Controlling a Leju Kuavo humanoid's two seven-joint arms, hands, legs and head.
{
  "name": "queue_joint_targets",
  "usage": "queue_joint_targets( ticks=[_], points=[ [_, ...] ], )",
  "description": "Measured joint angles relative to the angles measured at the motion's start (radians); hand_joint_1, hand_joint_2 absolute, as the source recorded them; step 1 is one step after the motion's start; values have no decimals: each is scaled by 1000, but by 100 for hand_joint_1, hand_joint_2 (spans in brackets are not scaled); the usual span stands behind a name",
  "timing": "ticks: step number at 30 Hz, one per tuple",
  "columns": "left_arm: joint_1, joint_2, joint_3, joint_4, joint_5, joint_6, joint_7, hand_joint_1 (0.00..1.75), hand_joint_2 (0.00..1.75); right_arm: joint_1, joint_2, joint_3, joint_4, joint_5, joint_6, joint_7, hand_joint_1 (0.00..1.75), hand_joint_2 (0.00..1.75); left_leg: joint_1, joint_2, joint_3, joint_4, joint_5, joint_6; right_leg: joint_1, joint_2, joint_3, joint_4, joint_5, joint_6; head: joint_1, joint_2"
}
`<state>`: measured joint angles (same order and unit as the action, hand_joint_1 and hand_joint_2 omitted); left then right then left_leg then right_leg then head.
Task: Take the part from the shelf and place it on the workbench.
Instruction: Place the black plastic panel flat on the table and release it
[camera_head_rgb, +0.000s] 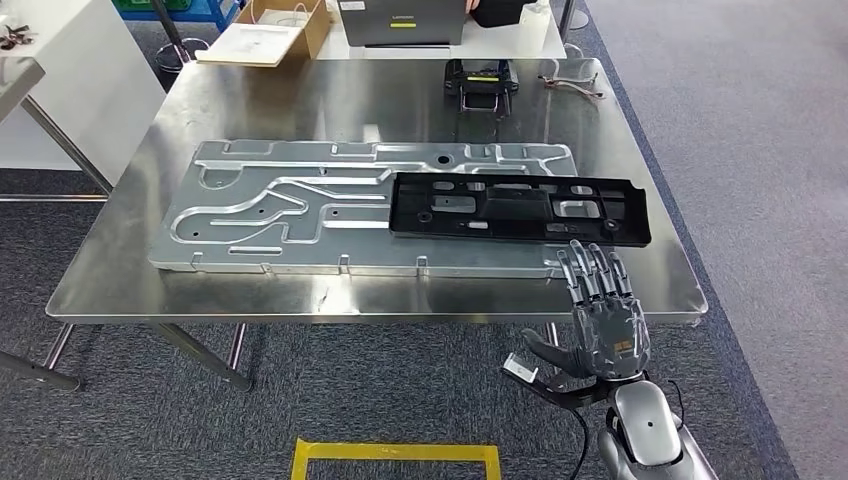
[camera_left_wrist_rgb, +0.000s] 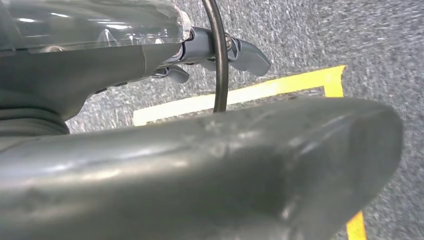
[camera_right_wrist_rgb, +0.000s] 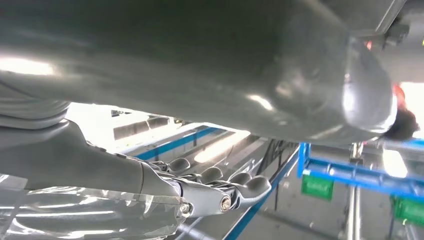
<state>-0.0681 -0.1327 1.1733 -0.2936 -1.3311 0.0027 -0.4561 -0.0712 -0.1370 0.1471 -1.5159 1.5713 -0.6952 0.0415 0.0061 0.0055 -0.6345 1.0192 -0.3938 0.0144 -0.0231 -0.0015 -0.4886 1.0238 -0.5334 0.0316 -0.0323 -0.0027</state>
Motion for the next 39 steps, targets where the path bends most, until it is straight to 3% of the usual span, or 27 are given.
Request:
queue_joint_targets(
  ticks=[1, 3, 4, 5, 7, 8, 9, 10, 11, 13, 15, 17, 19, 20, 23, 24, 25, 26, 27, 28, 30, 31, 33, 34, 35, 38, 39],
  points=[
    [1, -1, 1, 0, 1, 0, -1, 0, 0, 12, 4, -7, -18, 0, -1, -4, 0, 0, -1, 0, -4, 2, 6, -7, 4, 1, 8, -19, -9, -7, 0, 0],
    [4, -1, 5, 0, 4, 1, -3, 0, 0, 36, 13, -19, -48, 0, -2, -13, 0, 0, 2, -1, -9, 4, 12, -20, 5, -1, -4, -22, 3, -25, 0, 0],
    [6, -2, 6, 0, 5, 1, -3, 0, 0, 46, 18, -24, -61, 0, -3, -17, 0, 0, 4, -2, -16, 17, -6, -26, 4, -3, -13, -23, 13, -36, 0, 0],
    [8, -3, 8, 0, 7, 1, -3, 0, 0, 55, 24, -29, -73, 0, -3, -22, 0, 0, 5, -2, -28, 46, -44, -31, 3, -4, -24, -25, 25, -45, 0, 0],
    [8, -4, 13, 0, 10, 0, -4, 0, 0, 76, 35, -40, -101, 0, -4, -32, 0, 0, 7, -2, -56, 156, -149, -39, 5, -6, -51, -24, 48, -55, 0, 0],
    [8, -4, 16, 0, 12, 1, -5, 0, 0, 89, 40, -45, -115, 0, -4, -35, 0, 0, 7, -2, -65, 216, -185, -42, 6, -6, -65, -23, 59, -56, 0, 0],
    [8, -4, 19, 0, 13, 1, -5, 0, 0, 102, 46, -50, -130, 0, -4, -39, 0, 0, 7, -2, -64, 262, -198, -44, 8, -7, -79, -21, 69, -56, 0, 0],
    [8, -4, 21, 0, 14, 1, -5, 0, 0, 117, 54, -55, -148, -5, -4, -44, 0, 0, 7, -2, -50, 279, -187, -43, 10, -8, -95, -18, 79, -56, 0, 0],
    [8, -4, 23, 0, 17, 1, -5, 0, 0, 132, 62, -60, -167, -12, -4, -51, 0, 0, 7, -2, -21, 263, -162, -40, 12, -9, -110, -14, 88, -55, 0, 0],
    [7, -5, 27, 0, 23, 1, -6, 0, 0, 162, 87, -72, -213, -47, -5, -83, 0, 0, 5, -3, 82, 142, -128, -28, 14, -8, -136, -6, 104, -51, 0, 0],
    [5, -6, 32, -2, 29, 1, -8, 0, 0, 192, 129, -99, -258, -131, -5, -168, 0, 0, -1, -5, 172, 10, -141, -16, 17, -9, -148, -1, 119, -42, 0, 0],
    [6, -9, 41, -4, 36, 1, -11, 0, 0, 221, 180, -139, -286, -263, -5, -278, 0, 0, -6, -6, 193, -36, -148, -7, 16, -12, -148, -6, 137, -30, 0, 0],
    [11, -15, 51, -8, 42, -2, -13, 0, 0, 254, 231, -178, -298, -429, -2, -352, 0, 0, -3, -1, 179, -40, -128, 7, 14, -9, -154, 1, 130, -20, 0, 0],
    [12, -21, 58, -14, 46, -5, -14, 0, 0, 277, 255, -195, -305, -536, 8, -375, 0, 0, -1, 1, 169, -44, -115, 17, 13, -6, -162, 23, 98, -16, 0, 0],
    [18, -37, 78, -40, 52, -19, -14, 0, 0, 344, 299, -221, -322, -812, 84, -401, 0, 0, -1, 6, 124, -43, -78, 32, 10, 1, -198, 180, -56, -8, 0, 0],
    [19, -41, 85, -48, 53, -23, -15, 0, 0, 359, 313, -233, -322, -882, 123, -411, 0, 44, -2, 8, 107, -41, -67, 31, 10, 1, -203, 233, -77, -5, 0, 0],
    [19, -46, 91, -55, 55, -27, -15, 0, 0, 372, 329, -247, -322, -950, 169, -419, 0, 87, -2, 10, 89, -37, -55, 30, 9, 1, -197, 262, -69, -3, 0, 0],
    [19, -50, 98, -63, 57, -31, -16, 0, 0, 384, 348, -265, -322, -1023, 226, -422, 0, 131, -2, 11, 70, -31, -45, 28, 8, 1, -176, 263, -41, -1, 0, 0],
    [19, -54, 106, -71, 60, -35, -17, 0, 0, 398, 367, -289, -321, -1107, 290, -424, 0, 175, -2, 12, 52, -24, -36, 25, 7, 0, -137, 229, -9, -1, 0, 0],
    [18, -59, 113, -78, 62, -38, -18, 0, 0, 411, 386, -316, -318, -1183, 350, -425, 0, 175, -2, 11, 36, -16, -29, 21, 6, 0, -84, 170, 9, -3, 0, 0],
    [18, -68, 126, -93, 66, -42, -21, 0, 0, 431, 413, -377, -298, -1306, 455, -435, 0, 175, -4, 9, 14, 2, -17, 12, 8, 0, 20, 27, -9, -10, 0, 0],
    [18, -72, 132, -100, 68, -44, -22, 0, 0, 439, 423, -407, -281, -1343, 494, -442, 0, 175, -5, 9, 9, 7, -11, 6, 10, 0, 47, -19, -27, -15, 0, 0],
    [18, -77, 145, -113, 71, -48, -23, 0, 0, 457, 438, -471, -238, -1394, 565, -455, 0, 175, -4, 8, 2, 8, 2, -8, 13, -2, 52, -46, -31, -27, 0, 0],
    [19, -79, 152, -119, 74, -50, -23, 0, 0, 464, 444, -502, -215, -1409, 597, -461, 0, 175, -2, 7, -3, 14, -7, -14, 12, -4, 43, -46, -21, -35, 0, 0],
    [20, -80, 158, -124, 77, -51, -23, 0, 0, 470, 450, -533, -192, -1420, 631, -466, 0, 175, 0, 6, -12, 31, -35, -21, 11, -6, 32, -48, -9, -45, 0, 0],
    [22, -86, 175, -135, 90, -54, -25, 0, 0, 474, 464, -609, -120, -1432, 745, -495, 0, 175, 5, 4, -47, 179, -182, -36, 10, -9, -9, -48, 26, -60, 0, 0],
    [20, -87, 180, -138, 95, -54, -27, 0, 0, 470, 466, -635, -91, -1425, 791, -510, 0, 175, 5, 4, -53, 237, -205, -40, 11, -9, -25, -46, 38, -59, 0, 0]
  ],
)
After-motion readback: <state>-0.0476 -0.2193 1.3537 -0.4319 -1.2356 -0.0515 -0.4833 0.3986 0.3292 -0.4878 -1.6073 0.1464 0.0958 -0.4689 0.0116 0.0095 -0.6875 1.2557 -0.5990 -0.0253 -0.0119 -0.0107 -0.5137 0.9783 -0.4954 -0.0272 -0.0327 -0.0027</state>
